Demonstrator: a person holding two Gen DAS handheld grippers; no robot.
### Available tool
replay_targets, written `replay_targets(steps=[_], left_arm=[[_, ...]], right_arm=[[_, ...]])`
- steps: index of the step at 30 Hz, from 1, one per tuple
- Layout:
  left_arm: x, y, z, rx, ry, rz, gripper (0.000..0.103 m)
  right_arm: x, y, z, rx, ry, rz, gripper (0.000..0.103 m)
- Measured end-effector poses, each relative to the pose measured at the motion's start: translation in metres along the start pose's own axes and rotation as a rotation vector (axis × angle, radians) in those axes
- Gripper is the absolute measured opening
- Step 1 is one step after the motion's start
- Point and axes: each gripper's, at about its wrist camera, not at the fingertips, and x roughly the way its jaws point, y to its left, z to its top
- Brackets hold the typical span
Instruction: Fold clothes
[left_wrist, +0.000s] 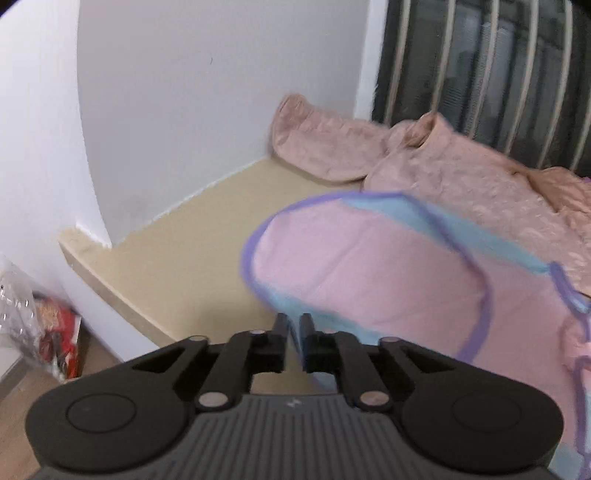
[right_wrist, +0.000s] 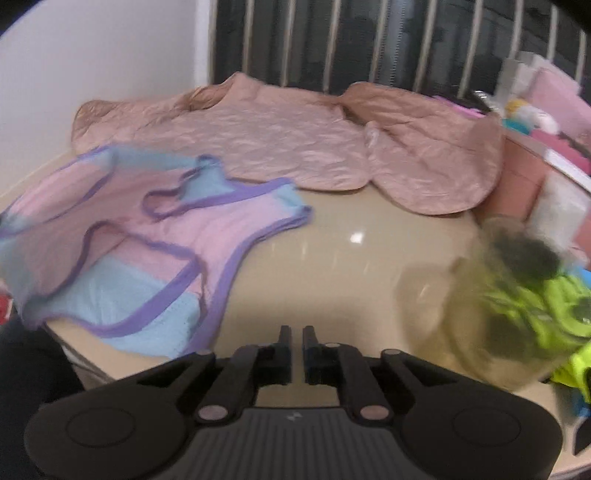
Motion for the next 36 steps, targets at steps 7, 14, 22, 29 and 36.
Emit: replay_targets(steps=[7,14,22,29,36], left_arm=[[0.011,-0.041,0.031,0.110,-0.002,-0.231,0.052],[0.037,-0.101,0.006,0.287,0.100,-0.286,0.052],[0.028,-0.133,-0.010,0.248,0.119,-0.345,0.045],[-0.021,-0.079,-0.024,0.583,-0.100,-0.433,0.057],[-0.062,-0.061,-0.069,0.719,-0.214,-0.713,0.071]], right_arm=[[-0.005,0.056,0.005,-0.066,-0.091,0.116,0.034],[0.018,0.073,-0.002,-0.045,-0.062,0.020,0.001],[0.021,0.045,-0.006,-0.054,-0.033,-0.184,0.002],[-0.035,0.058,-0.019,-0.213,-0.230,0.040,0.049],[-0.034,0.115,-0.034,-0.546,-0.250,0.301,0.041]])
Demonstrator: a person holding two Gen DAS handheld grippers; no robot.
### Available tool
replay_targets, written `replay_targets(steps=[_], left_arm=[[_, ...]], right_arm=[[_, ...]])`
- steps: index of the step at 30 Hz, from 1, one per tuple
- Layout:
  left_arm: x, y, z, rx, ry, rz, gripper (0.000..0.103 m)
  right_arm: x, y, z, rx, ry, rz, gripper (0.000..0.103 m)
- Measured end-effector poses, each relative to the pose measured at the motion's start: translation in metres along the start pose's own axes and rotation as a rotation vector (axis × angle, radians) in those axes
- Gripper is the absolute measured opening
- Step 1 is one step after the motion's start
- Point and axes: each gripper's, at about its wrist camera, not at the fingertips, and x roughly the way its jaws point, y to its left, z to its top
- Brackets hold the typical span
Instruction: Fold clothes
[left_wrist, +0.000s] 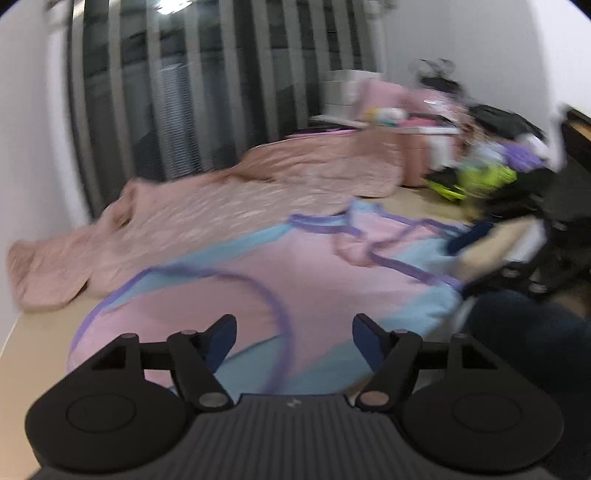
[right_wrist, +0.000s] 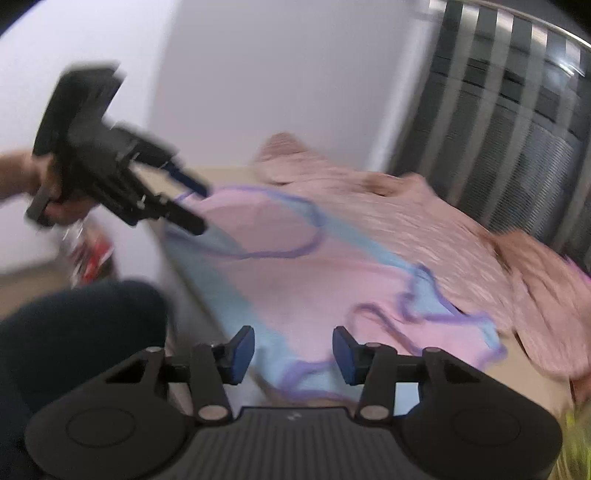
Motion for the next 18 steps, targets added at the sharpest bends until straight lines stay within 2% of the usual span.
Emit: replay_targets(steps=[1,5,10,13,15,17,18], left_arm=[[0.002,-0.008,-0.002,0.042,0.004,-0.001,0.071],[0.014,-0.019,-0.013,0.136,0.044,-0.019,0.071],[0.016,-0.016,-0.028,0.200,0.086,-0.041,0.069],[0.019,-0.015,-0.035,0.232,0.118,-0.056,0.059],[0.018,-0.013,-0.038,0.252,0.119,-0.056,0.046],[0.018,-0.008,-0.036,0.238,0.116,-0.060,0.034],[0.019,-0.005,-0.035,0.223,0.117,-0.063,0.032]], right_arm=[[0.004,0.005,0.001,-0.043,0.010,0.006,0.037],[0.011,0.019,0.002,-0.180,0.045,0.044,0.036],[0.015,0.021,0.000,-0.216,0.079,0.046,0.035],[0.019,0.017,-0.006,-0.208,0.094,0.033,0.029],[0.022,0.015,-0.008,-0.203,0.107,0.038,0.022],[0.025,0.014,-0.011,-0.213,0.115,0.038,0.022],[0.025,0.014,-0.011,-0.219,0.116,0.034,0.021]])
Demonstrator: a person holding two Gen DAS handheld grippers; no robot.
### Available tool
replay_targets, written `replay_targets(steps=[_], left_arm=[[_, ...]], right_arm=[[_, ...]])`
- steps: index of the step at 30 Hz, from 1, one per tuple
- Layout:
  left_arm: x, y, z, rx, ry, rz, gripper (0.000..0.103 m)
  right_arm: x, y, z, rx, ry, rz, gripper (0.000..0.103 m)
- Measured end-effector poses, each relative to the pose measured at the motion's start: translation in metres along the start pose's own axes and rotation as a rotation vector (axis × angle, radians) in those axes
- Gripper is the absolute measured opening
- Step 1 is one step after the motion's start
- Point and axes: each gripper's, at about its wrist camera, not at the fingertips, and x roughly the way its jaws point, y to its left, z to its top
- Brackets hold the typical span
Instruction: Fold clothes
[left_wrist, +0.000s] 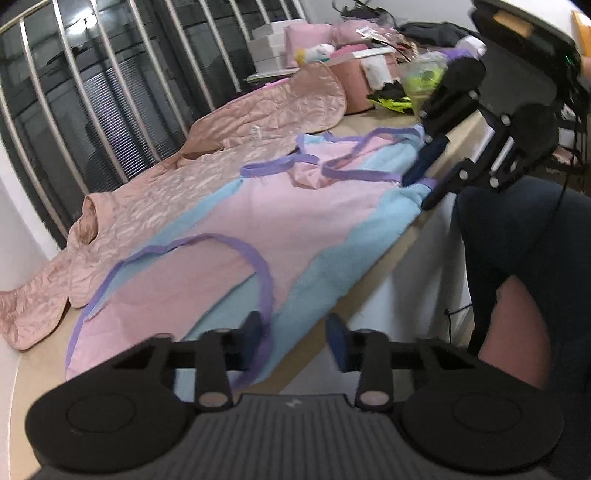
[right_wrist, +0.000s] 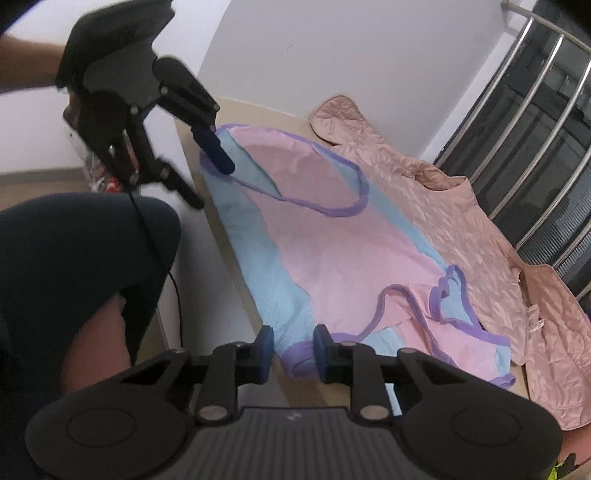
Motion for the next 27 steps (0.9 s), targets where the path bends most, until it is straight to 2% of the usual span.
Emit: replay_targets(steps=[1,2,4,6,9,14,17,18,22,23,26,27], left_arm=[[0.000,0.003,0.000,-0.012,0.000,-0.003,0.029],[-0.001,0.006,0.000,-0.015,-0.001,-0.005,0.021],[-0.002,0.012,0.001,-0.012,0.006,-0.020,0.017],[-0.005,0.016,0.003,0.000,0.018,-0.038,0.007],[-0.007,0.023,0.002,0.008,0.027,-0.049,0.006],[-0.011,0.045,0.014,-0.071,-0.016,-0.083,0.004],[-0.007,0.067,0.032,-0.115,-0.047,-0.094,0.004],[-0.001,0.077,0.040,-0.133,-0.046,-0.077,0.004],[0.035,0.113,0.063,-0.211,0.010,-0.054,0.004],[0.047,0.121,0.066,-0.235,0.036,-0.038,0.009],[0.061,0.134,0.061,-0.289,0.075,0.049,0.050],[0.062,0.138,0.058,-0.305,0.083,0.072,0.050]], right_arm=[[0.000,0.000,0.000,-0.006,0.001,-0.005,0.018],[0.000,-0.001,0.000,-0.005,0.002,-0.003,0.013],[-0.004,-0.005,0.002,0.017,0.001,0.025,0.004],[-0.008,-0.012,0.004,0.033,0.003,0.058,0.004],[-0.011,-0.022,0.009,0.061,-0.012,0.089,0.004],[-0.017,-0.047,0.018,0.137,-0.065,0.100,0.004],[-0.011,-0.073,0.026,0.184,-0.094,0.061,0.004],[-0.007,-0.083,0.029,0.194,-0.098,0.040,0.004],[0.023,-0.114,0.046,0.183,-0.088,-0.040,0.004],[0.035,-0.118,0.050,0.174,-0.068,-0.061,0.005],[0.069,-0.126,0.056,0.154,-0.006,-0.134,0.013],[0.074,-0.128,0.055,0.155,0.008,-0.156,0.015]])
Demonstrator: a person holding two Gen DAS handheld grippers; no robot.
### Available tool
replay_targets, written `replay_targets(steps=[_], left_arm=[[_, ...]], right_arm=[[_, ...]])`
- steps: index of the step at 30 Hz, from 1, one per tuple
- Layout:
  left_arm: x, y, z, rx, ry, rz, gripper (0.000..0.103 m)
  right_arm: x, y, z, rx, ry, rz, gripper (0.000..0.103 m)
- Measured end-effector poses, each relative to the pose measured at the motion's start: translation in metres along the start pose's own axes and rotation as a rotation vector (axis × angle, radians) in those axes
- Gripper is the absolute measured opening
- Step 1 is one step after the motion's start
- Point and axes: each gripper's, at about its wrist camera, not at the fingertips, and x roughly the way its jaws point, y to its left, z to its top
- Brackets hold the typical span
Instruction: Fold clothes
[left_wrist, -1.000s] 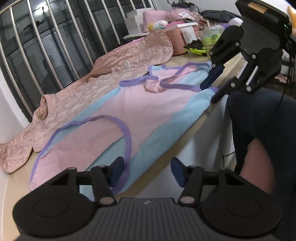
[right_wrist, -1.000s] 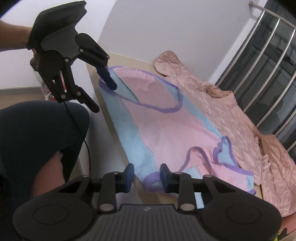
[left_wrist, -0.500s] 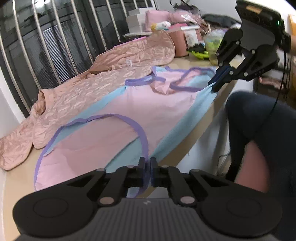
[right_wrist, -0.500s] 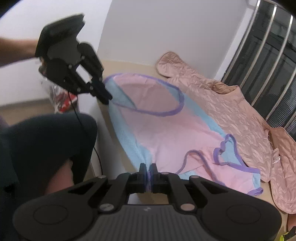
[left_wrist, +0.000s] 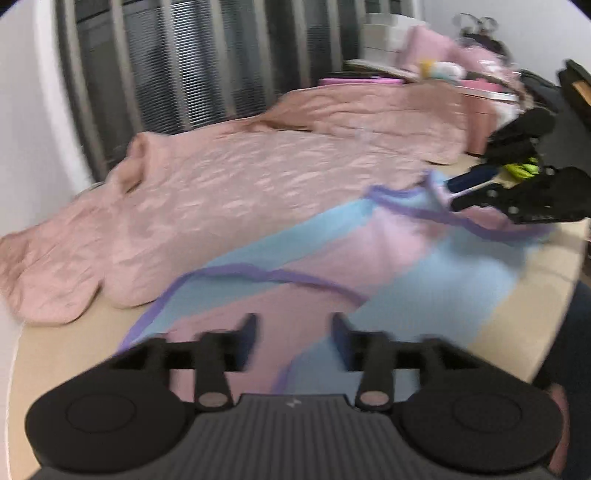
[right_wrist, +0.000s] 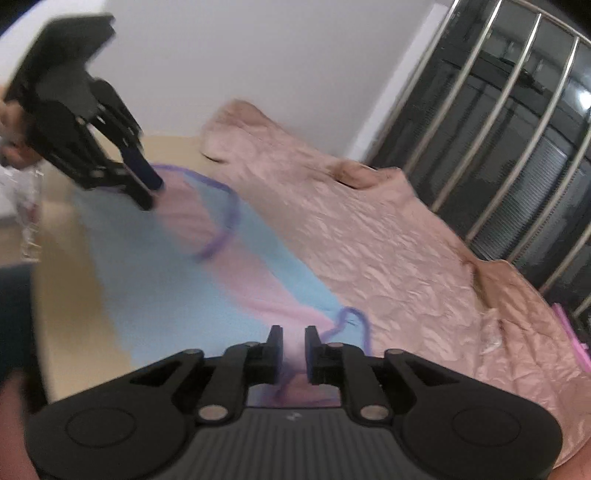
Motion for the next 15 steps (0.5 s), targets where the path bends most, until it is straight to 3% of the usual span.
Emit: replay_targets(steps=[2,3,6,10,11,12,13,15], left_arm=[[-0.014,0.010,-0.013,-0.049,-0.009,-0.010,0.051],[-0.023,0.016,-0.022,-0.077,-0.015,-0.020,0.056],[-0.047,0.029,-0.050,-0.142,-0.030,-0.053,0.074],[-0.044,0.033,-0.065,-0.144,0.002,-0.044,0.074],[-0.041,0.032,-0.067,-0.145,0.005,-0.038,0.070],[-0.039,0.031,-0.069,-0.146,0.009,-0.033,0.054],[-0.037,0.030,-0.070,-0.147,0.013,-0.028,0.049],[-0.037,0.028,-0.073,-0.161,0.014,-0.008,0.017]], right_arm=[[-0.001,-0.006,-0.005,0.024,0.007,-0.056,0.041],[-0.010,-0.010,-0.010,0.050,0.002,-0.083,0.045],[-0.046,-0.027,-0.028,0.137,-0.008,-0.104,0.047],[-0.085,-0.037,-0.057,0.216,0.034,0.039,0.047],[-0.087,-0.037,-0.064,0.218,0.058,0.077,0.047],[-0.088,-0.036,-0.070,0.219,0.084,0.104,0.047],[-0.086,-0.035,-0.074,0.218,0.116,0.110,0.046],[-0.083,-0.032,-0.079,0.194,0.154,0.119,0.045]])
